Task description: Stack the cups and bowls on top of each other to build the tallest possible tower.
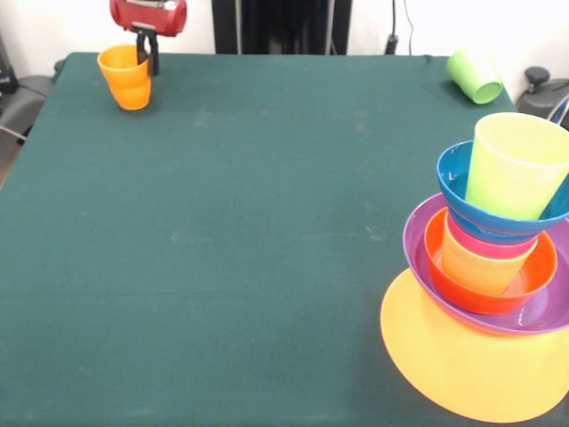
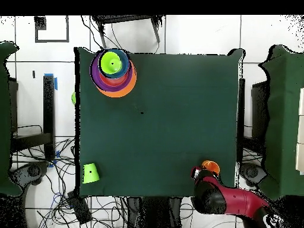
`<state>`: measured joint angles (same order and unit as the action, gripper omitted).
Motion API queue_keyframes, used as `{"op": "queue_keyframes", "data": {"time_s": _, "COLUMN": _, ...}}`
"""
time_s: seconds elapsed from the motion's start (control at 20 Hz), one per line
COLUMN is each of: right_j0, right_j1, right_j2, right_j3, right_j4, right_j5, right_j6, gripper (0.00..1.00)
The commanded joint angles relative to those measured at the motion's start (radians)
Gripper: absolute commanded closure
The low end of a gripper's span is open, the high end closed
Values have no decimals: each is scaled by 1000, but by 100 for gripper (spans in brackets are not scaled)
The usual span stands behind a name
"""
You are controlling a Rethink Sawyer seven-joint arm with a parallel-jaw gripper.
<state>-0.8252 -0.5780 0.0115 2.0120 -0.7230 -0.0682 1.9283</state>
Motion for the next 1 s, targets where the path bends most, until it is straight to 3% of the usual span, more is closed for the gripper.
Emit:
{"op": "queue_keyframes", "data": {"time_s": 0.05, "right_j0": 32, "right_j1": -27, "right_j2": 139, "right_j3": 8, "right_j4": -6, "right_j5": 125, "right_j6": 7, "gripper": 100}}
{"op": "queue_keyframes", "data": {"time_s": 0.25, "right_j0": 45, "right_j1": -192, "right_j2": 181, "right_j3": 107, "right_j4": 72, "right_j5": 224, "right_j6": 9, "gripper": 100}}
{"op": "queue_keyframes", "data": {"time_s": 0.65, "right_j0": 153, "right_j1": -435, "right_j2": 229, "right_j3": 203, "right_j4": 261, "right_j5": 385, "right_j6": 41, "gripper": 100}}
{"op": "queue_keyframes", "data": {"time_s": 0.8, "right_j0": 198, "right_j1": -493, "right_j2": 235, "right_j3": 213, "right_j4": 335, "right_j5": 456, "right_j6": 43, "gripper": 100}}
{"op": "queue_keyframes", "data": {"time_s": 1.0, "right_j0": 224, "right_j1": -486, "right_j2": 279, "right_j3": 221, "right_j4": 390, "right_j5": 429, "right_j6": 65, "gripper": 100}}
